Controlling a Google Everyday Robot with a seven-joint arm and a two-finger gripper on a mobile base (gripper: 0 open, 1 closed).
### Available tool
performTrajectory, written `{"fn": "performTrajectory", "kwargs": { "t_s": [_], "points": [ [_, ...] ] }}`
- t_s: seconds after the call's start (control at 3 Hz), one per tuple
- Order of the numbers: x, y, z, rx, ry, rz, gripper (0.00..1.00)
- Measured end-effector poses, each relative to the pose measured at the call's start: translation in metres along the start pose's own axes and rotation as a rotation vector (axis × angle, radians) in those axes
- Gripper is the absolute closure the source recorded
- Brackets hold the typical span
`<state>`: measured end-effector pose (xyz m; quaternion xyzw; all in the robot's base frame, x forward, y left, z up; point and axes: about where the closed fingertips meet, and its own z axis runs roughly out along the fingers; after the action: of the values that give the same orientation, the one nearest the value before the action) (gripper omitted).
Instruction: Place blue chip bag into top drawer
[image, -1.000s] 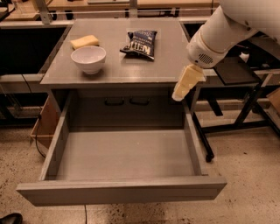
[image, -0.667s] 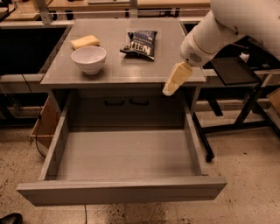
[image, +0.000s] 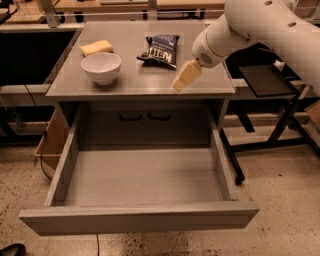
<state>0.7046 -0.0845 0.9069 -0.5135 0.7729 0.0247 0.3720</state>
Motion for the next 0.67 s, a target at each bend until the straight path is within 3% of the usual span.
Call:
{"fn": "performTrajectory", "kwargs": {
  "t_s": [0.67],
  "points": [
    [-0.025, -0.062, 0.068, 0.065, -0.112, 0.066, 0.0]
  ]
}}
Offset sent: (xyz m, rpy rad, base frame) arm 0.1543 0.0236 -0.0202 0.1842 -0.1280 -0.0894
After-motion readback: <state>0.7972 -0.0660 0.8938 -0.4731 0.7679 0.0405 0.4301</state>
